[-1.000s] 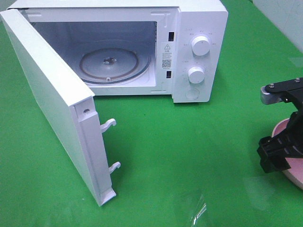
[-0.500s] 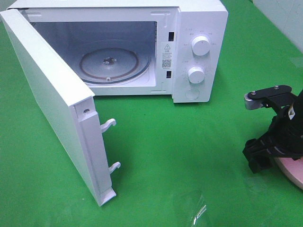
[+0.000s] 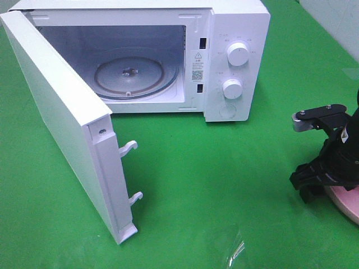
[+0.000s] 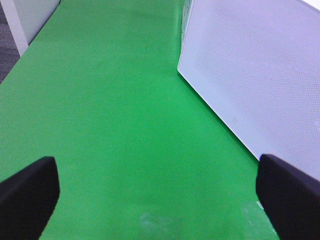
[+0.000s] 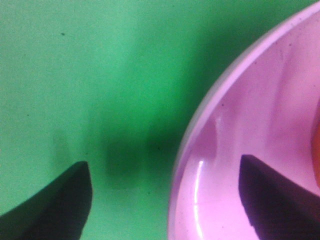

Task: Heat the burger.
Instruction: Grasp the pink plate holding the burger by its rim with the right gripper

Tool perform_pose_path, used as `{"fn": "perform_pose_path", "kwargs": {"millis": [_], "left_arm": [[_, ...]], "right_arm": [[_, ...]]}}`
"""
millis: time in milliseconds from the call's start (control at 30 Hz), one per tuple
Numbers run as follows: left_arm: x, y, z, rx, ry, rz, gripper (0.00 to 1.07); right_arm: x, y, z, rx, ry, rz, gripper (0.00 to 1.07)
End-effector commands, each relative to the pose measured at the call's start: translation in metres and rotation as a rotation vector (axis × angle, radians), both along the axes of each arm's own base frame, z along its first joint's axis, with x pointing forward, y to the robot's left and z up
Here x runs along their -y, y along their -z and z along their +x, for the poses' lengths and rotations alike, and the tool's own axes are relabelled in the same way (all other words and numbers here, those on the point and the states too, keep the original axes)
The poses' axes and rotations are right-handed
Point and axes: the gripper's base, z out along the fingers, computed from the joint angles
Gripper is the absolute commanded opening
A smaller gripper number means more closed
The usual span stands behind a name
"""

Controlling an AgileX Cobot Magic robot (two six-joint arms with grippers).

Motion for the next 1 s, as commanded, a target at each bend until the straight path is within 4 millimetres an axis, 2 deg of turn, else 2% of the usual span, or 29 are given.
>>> {"fn": "perform_pose_path", "kwargs": {"millis": [33,67,333,400,433,467,500,533,600,667,733,800,1000], "left_arm": [[-0.001,-0.002,-0.002,0.034,-0.006,0.008,1.01],[-0.001,-0.002,-0.002,0.034,-0.006,0.008,1.01],[-0.001,-0.002,-0.002,0.034,-0.006,0.008,1.01],[-0.001,-0.002,-0.002,0.034,-0.006,0.008,1.01],[-0.001,-0.002,-0.002,0.034,-0.006,0.008,1.01],[-0.001,-0.002,-0.002,0.034,-0.006,0.008,1.01],[-0.001,-0.002,-0.002,0.034,-0.006,0.008,1.01],[-0.001,-0.002,-0.002,0.034,-0.006,0.008,1.01],[-0.001,-0.002,-0.002,0.034,-0.006,0.008,1.01],[-0.001,-0.002,-0.002,0.034,-0.006,0.008,1.01],[-0.001,-0.002,-0.002,0.034,-0.006,0.008,1.01],[-0.001,-0.002,-0.002,0.034,-0.006,0.008,1.01],[-0.001,-0.002,-0.002,0.034,-0.006,0.008,1.01]], "right_arm": [[0.001,0.0,0.003,0.006,-0.031,-0.016,0.7],[0.001,0.0,0.003,0.006,-0.031,-0.017,0.68],[0.001,0.009,0.002,-0.027,-0.026,-0.021,0.69],[0.002,0.01,0.002,-0.03,-0.026,-0.021,0.65],[0.002,0.01,0.002,-0.03,-0.024,-0.021,0.59],[0.002,0.01,0.002,-0.03,-0.024,-0.021,0.59],[0.002,0.01,0.002,-0.03,-0.022,-0.021,0.5],[0.002,0.01,0.002,-0.03,-0.022,-0.021,0.5],[0.002,0.011,0.002,-0.033,-0.014,-0.019,0.27],[0.002,0.011,0.002,-0.033,-0.014,-0.019,0.27],[0.002,0.016,0.001,-0.054,-0.014,-0.024,0.04],[0.002,0.017,0.001,-0.058,-0.014,-0.025,0.0],[0.002,0.017,0.0,-0.075,-0.012,-0.032,0.0]]}}
